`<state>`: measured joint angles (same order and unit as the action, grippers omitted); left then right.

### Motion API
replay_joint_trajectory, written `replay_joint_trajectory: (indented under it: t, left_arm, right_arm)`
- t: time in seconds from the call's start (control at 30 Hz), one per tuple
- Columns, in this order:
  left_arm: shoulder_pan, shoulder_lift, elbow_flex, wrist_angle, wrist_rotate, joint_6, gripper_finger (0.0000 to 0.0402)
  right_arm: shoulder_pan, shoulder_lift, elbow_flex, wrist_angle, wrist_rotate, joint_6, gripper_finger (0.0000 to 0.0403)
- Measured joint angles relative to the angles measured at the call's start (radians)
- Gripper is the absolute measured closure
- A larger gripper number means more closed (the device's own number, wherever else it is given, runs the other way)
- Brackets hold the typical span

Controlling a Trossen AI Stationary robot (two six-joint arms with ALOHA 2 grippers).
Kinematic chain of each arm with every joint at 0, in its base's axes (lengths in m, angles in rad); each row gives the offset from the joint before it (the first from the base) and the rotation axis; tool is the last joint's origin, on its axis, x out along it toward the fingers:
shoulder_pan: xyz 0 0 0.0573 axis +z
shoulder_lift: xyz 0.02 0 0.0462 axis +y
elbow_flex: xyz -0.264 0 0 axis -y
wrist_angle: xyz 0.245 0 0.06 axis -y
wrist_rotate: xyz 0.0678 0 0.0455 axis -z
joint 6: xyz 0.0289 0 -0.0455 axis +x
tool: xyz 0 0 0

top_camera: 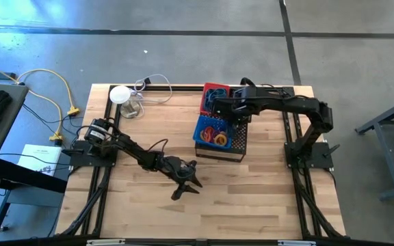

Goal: Pick & Place Office Desk Supplies
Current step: Return to Home Position

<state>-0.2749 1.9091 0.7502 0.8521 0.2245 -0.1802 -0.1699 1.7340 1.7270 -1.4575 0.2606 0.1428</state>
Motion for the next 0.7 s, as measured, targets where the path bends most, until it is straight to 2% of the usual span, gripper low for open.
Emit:
replay_joint_trajectory:
  t: [0.17, 0.3, 0.37, 0.43, 0.53, 0.63, 0.7]
  left_arm:
    - [0.006, 0.000, 0.000, -0.015, 0.000, -0.004, 0.0266]
    - [0.033, -0.013, 0.000, -0.035, 0.003, -0.076, 0.0266]
    - [0.052, -0.042, 0.000, -0.086, 0.042, -0.106, 0.0266]
    - [0.074, -0.076, 0.000, -0.140, 0.099, -0.124, 0.0269]
    - [0.097, -0.139, 0.000, -0.247, 0.148, -0.128, 0.0287]
    - [0.091, -0.206, 0.000, -0.332, 0.125, -0.127, 0.0321]
    - [0.072, -0.251, 0.000, -0.376, 0.087, -0.127, 0.0352]
  right_arm:
    - [0.027, -0.002, 0.078, -0.075, 0.001, 0.045, 0.0264]
    - [0.076, -0.002, 0.141, -0.110, -0.005, 0.104, 0.0273]
    - [0.104, -0.014, 0.153, -0.112, -0.054, 0.119, 0.0281]
    - [0.129, -0.018, 0.158, -0.112, -0.107, 0.118, 0.0297]
    - [0.181, -0.018, 0.158, -0.113, -0.133, 0.144, 0.0336]
    - [0.240, -0.017, 0.158, -0.113, -0.134, 0.158, 0.0387]
    - [0.287, -0.018, 0.158, -0.113, -0.128, 0.176, 0.0396]
